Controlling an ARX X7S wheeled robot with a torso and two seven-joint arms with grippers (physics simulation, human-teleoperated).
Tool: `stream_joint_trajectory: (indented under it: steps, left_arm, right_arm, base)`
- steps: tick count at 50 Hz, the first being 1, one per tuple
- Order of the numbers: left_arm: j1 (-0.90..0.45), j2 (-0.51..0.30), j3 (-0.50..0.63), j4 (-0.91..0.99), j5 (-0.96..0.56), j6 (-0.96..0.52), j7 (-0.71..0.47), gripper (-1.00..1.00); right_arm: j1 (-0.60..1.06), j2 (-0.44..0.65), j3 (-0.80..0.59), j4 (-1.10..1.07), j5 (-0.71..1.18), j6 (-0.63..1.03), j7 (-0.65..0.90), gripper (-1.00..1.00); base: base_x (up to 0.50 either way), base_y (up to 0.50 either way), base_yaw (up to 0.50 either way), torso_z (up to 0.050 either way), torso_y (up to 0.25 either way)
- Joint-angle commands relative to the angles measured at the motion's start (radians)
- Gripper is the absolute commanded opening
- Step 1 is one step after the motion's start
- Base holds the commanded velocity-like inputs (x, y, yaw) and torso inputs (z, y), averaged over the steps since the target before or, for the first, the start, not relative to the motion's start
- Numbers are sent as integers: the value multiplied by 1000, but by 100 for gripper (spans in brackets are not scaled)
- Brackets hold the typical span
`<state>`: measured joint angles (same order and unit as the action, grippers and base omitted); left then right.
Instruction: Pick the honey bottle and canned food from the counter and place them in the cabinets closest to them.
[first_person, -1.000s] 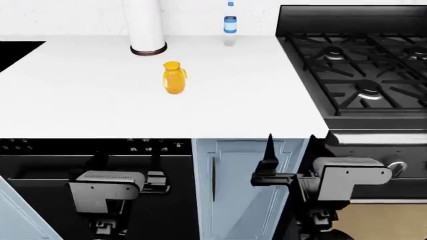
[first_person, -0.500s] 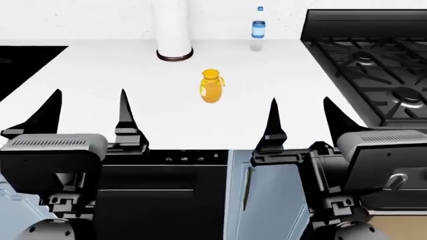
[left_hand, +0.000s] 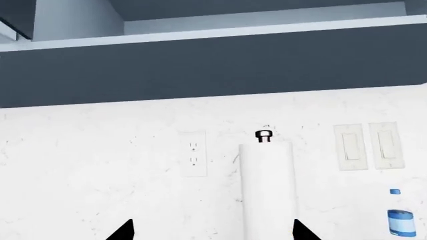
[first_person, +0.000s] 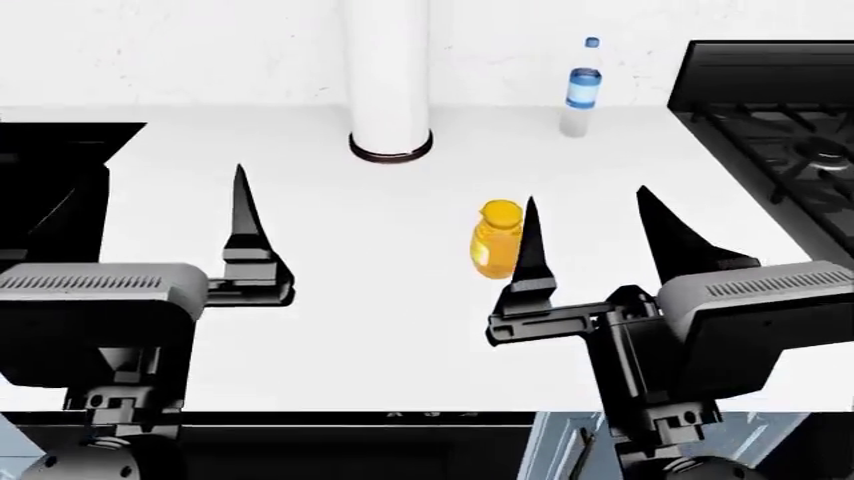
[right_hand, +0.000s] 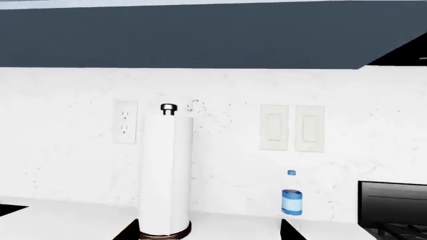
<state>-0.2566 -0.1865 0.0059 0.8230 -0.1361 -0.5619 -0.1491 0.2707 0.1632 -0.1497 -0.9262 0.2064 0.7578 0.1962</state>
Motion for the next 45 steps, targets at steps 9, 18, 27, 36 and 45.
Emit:
stream_joint_trajectory:
  steps: [9, 18, 27, 36, 45]
  left_arm:
    - [5, -19, 31, 2, 9, 15, -12, 100]
    - [10, -26, 41, 0, 11, 23, -17, 100]
    - [10, -31, 46, 0, 9, 22, -22, 100]
    - [10, -37, 56, -2, 6, 24, -30, 100]
    - [10, -45, 63, -6, 2, 28, -36, 100]
  right_arm:
    - [4, 3, 8, 8, 35, 0, 10, 100]
    - [50, -12, 20, 11, 92, 144, 40, 100]
    - [119, -20, -16, 38, 102, 398, 109, 100]
    - [124, -20, -23, 111, 108, 413, 112, 100]
    - [126, -19, -23, 157, 110, 403, 116, 100]
  base:
    - [500, 194, 0, 0, 0]
    - [167, 65, 0, 0, 2]
    - [0, 0, 0, 0, 0]
    - [0, 0, 0, 0, 0]
    - [0, 0, 0, 0, 0]
